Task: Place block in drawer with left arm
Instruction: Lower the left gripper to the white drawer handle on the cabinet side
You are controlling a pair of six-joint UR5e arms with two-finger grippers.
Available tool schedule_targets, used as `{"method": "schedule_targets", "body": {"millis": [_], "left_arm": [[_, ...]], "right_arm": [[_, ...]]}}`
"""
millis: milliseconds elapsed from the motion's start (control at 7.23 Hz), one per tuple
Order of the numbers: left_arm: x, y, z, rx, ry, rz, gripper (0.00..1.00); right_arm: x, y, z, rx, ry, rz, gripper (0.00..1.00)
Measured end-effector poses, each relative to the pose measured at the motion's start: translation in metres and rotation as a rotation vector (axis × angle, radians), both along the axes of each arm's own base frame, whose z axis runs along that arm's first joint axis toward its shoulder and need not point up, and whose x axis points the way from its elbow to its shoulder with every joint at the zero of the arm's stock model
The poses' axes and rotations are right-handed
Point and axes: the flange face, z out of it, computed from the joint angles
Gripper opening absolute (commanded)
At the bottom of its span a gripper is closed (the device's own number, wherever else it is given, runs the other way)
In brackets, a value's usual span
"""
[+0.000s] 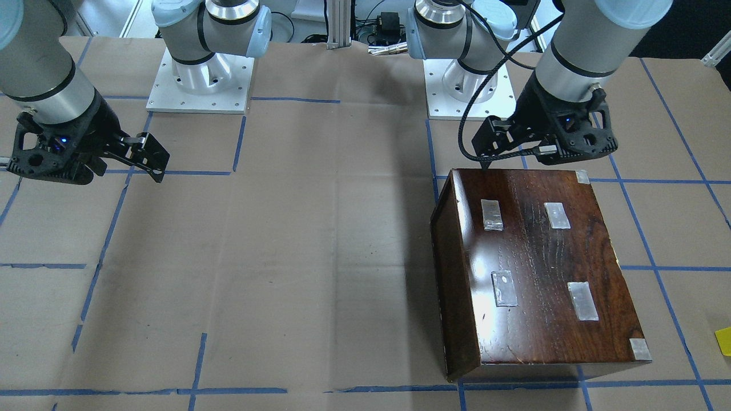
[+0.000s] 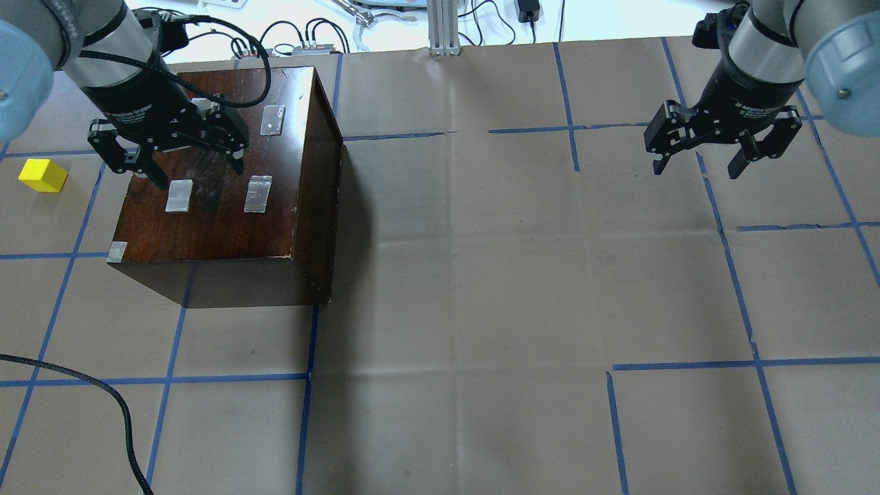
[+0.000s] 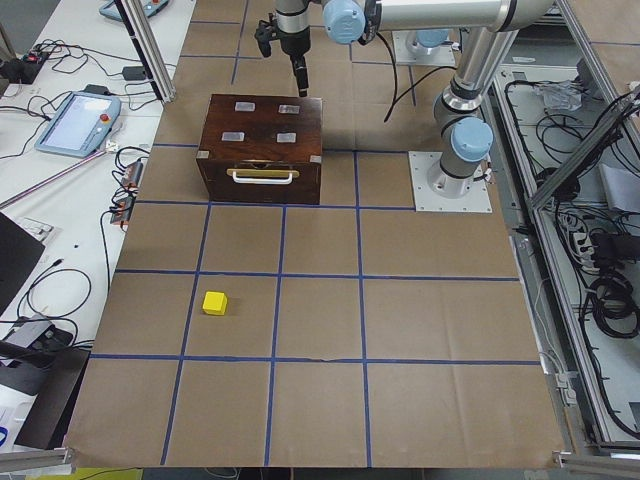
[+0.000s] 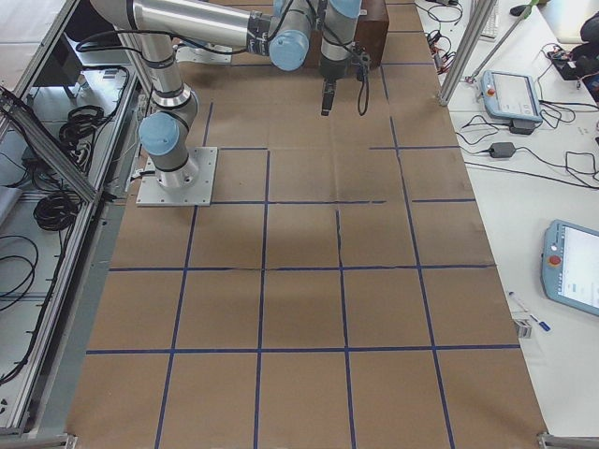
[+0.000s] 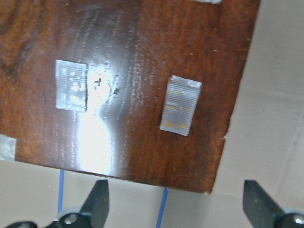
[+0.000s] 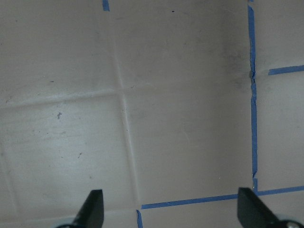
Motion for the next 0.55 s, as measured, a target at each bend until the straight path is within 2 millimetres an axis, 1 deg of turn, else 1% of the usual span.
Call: {"method": "schedule_targets", "body": {"millis": [138,277,553], "left_arm": [[0.024,-0.004,0.0,0.0,0.002,0.024,0.99],[0.057,-0.009,-0.002,0.0,0.013,0.022,0.99],[0.125,-0.018,-0.005,-0.025,0.021,-0.089,0.99]], "right_arm": [[0.0,0.0,0.0,0.0,0.0,0.0,1.0],[0.0,0.0,0.0,0.0,0.0,-0.001,1.0],[0.0,0.0,0.0,0.0,0.0,0.0,1.0]]}}
